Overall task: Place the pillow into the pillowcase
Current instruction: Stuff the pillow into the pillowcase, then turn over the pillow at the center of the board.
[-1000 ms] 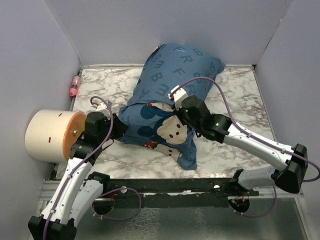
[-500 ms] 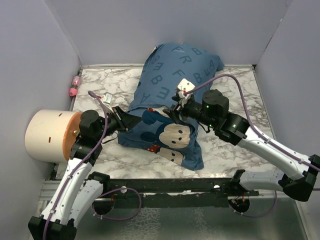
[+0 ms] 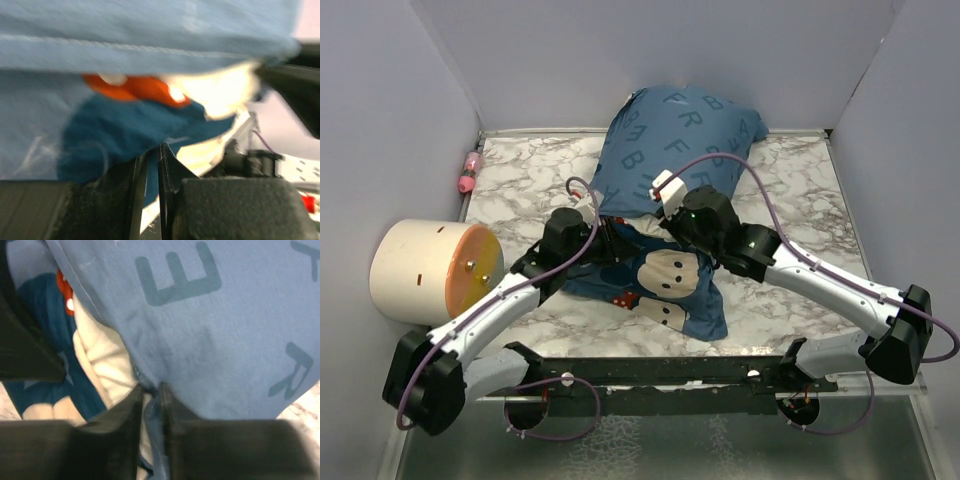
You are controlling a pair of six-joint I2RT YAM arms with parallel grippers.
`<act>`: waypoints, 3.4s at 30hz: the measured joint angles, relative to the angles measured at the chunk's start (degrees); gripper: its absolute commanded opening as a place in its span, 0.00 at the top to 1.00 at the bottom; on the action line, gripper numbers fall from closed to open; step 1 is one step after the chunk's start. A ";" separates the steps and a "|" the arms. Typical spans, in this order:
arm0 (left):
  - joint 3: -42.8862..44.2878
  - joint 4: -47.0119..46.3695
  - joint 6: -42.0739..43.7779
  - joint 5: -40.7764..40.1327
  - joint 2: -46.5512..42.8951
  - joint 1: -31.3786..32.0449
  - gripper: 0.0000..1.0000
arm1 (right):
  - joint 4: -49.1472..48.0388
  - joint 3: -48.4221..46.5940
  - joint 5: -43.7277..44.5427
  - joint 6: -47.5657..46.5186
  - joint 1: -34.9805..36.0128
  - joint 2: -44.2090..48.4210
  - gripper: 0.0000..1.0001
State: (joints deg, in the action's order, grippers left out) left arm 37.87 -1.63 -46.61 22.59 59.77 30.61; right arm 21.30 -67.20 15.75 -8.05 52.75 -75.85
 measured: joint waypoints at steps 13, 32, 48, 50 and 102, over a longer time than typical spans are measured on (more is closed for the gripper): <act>1.49 1.70 5.66 -7.69 9.81 -2.34 0.78 | -3.91 2.58 -23.10 -2.64 5.70 -2.40 0.74; 5.75 16.87 15.74 -11.37 -20.35 -3.34 0.39 | -18.38 16.83 -26.64 11.52 2.58 24.06 0.02; 28.81 19.69 27.30 0.90 13.73 -22.10 0.39 | -1.77 6.16 -9.79 10.67 18.36 -7.52 0.00; 26.51 18.99 26.75 2.14 13.86 -23.02 0.39 | -0.57 3.17 0.87 11.69 18.67 -15.26 0.00; 11.50 16.35 18.27 -1.25 -12.52 -26.58 0.41 | -6.75 -21.40 -4.46 10.12 -53.31 -15.74 0.35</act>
State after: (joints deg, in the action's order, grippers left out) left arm 49.36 14.72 -28.34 21.34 47.24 4.03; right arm 14.55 -88.60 11.29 2.07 -0.56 -91.59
